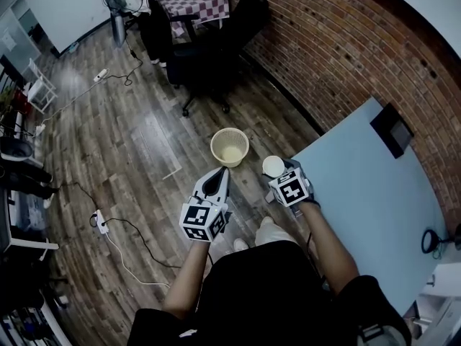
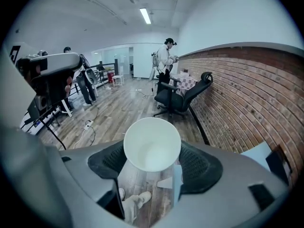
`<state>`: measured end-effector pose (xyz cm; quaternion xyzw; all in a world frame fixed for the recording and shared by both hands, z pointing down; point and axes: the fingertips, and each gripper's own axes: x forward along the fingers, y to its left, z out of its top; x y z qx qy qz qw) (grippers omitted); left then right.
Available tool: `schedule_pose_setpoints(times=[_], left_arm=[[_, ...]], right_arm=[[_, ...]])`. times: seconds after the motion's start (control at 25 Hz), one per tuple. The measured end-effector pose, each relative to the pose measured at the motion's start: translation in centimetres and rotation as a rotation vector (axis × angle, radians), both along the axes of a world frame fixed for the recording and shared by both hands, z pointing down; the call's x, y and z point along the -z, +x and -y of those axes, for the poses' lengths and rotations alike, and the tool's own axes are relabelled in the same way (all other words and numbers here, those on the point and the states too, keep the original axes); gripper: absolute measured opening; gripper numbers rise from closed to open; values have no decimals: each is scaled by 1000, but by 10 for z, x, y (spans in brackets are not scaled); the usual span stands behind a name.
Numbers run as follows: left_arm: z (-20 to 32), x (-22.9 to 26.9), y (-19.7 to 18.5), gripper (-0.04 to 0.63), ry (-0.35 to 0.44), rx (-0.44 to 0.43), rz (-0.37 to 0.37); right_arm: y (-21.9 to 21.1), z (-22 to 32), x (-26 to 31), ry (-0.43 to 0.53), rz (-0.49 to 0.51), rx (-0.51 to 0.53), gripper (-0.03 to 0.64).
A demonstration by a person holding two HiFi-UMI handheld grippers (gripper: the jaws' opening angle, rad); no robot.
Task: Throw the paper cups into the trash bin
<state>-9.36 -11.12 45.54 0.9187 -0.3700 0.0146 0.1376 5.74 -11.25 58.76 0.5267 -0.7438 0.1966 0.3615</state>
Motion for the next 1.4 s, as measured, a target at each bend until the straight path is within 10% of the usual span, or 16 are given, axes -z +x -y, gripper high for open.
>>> schedule_pose_setpoints(times=[1.4], left_arm=[[148, -5, 12, 9, -27, 106, 19]], right_arm=[[-23, 188, 9, -29, 76, 180, 348]])
